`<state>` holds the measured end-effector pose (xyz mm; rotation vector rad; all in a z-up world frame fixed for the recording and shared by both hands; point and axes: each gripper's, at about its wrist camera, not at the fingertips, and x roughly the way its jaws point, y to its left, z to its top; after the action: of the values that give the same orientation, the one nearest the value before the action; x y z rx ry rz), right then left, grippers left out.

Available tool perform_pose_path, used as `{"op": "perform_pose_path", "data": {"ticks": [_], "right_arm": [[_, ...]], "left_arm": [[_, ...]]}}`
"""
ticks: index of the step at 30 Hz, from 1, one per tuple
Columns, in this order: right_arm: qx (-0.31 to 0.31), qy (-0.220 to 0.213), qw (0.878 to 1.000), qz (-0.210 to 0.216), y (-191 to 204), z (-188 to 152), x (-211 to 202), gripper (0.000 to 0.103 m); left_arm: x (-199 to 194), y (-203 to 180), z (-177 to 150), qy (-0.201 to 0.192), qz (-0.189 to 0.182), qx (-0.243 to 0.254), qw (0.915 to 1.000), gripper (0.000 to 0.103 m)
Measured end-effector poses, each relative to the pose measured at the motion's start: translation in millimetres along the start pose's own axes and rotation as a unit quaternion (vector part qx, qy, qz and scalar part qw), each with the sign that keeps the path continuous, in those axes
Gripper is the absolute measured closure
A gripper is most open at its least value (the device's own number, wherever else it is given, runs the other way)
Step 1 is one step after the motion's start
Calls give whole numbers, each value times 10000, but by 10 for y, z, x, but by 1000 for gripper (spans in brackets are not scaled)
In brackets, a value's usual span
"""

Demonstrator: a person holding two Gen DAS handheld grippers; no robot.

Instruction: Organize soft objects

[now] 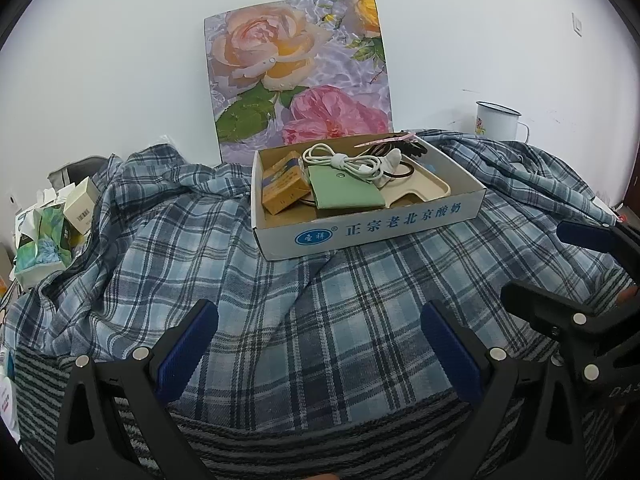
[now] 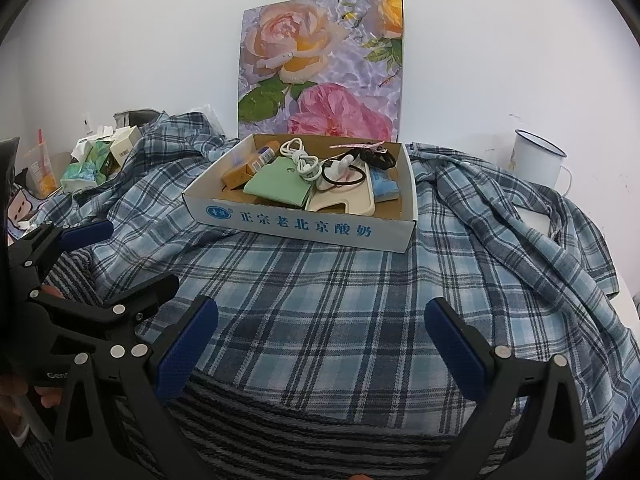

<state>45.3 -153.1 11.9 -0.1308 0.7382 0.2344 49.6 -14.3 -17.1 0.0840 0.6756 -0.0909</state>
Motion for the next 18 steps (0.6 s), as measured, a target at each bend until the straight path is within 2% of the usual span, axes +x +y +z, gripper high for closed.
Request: {"op": "perform_pose_path", "data": {"ticks": [18], "right_arm": [[-71, -76, 9999, -90, 9, -1, -26, 0]], "left_arm": [[-17, 1, 5, -38, 71, 19, 10000, 1]]}}
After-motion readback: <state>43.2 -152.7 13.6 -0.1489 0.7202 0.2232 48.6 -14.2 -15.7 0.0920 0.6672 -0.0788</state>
